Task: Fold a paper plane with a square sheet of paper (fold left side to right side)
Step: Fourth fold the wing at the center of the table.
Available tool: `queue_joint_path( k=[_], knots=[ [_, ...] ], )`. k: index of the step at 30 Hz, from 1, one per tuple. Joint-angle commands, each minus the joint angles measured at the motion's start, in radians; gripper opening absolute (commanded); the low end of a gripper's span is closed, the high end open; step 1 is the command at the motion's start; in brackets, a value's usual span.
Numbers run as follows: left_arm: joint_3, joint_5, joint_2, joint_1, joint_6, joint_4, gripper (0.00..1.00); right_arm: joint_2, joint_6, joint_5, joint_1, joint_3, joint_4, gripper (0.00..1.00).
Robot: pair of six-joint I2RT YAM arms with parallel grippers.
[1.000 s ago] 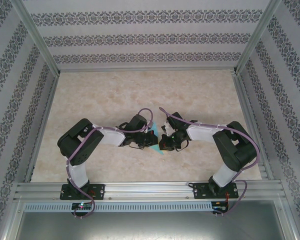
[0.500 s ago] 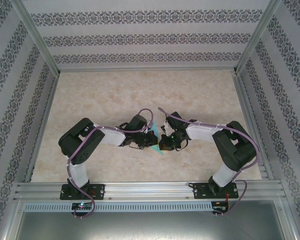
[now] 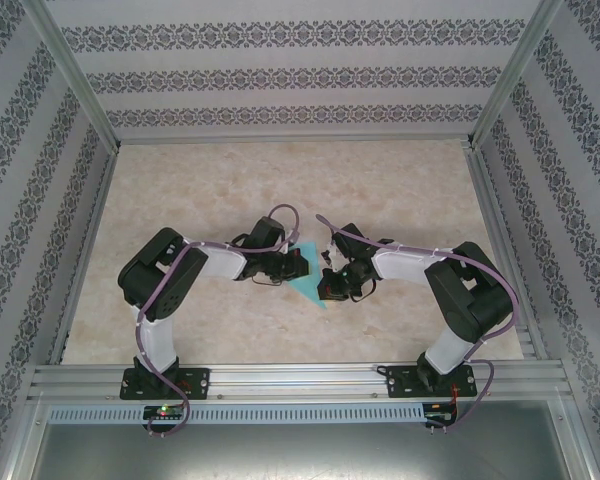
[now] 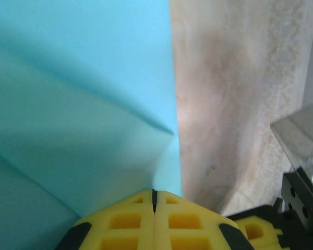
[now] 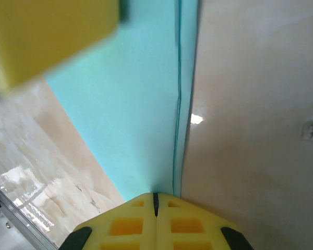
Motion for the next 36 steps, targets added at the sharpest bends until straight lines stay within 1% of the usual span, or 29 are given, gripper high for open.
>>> queue_joint_path(
  k=[1, 12, 25, 30, 33, 34, 36],
  knots=[
    [0.043, -0.096, 0.034, 0.063, 0.094, -0.080, 0.00, 0.052, -0.024, 0.132, 0.007, -0.055, -0.139, 0.00],
    [0.141, -0.063, 0.110, 0.182, 0.170, -0.095, 0.00, 0.048, -0.022, 0.128, 0.006, -0.062, -0.146, 0.00],
    [0.284, -0.036, 0.175, 0.277, 0.238, -0.209, 0.02, 0.038, -0.014, 0.121, 0.006, -0.071, -0.135, 0.00],
    [0.292, -0.027, 0.102, 0.298, 0.249, -0.238, 0.06, 0.012, 0.016, 0.086, 0.003, -0.073, -0.056, 0.00],
    [0.273, -0.045, 0.013, 0.303, 0.256, -0.263, 0.12, -0.045, 0.042, 0.067, 0.000, -0.075, 0.036, 0.01],
    [0.262, -0.049, -0.020, 0.304, 0.254, -0.268, 0.15, -0.069, 0.049, 0.072, -0.002, -0.074, 0.062, 0.07],
    [0.222, -0.048, -0.077, 0.303, 0.232, -0.265, 0.21, -0.121, 0.050, 0.079, -0.009, -0.066, 0.100, 0.13]
  ],
)
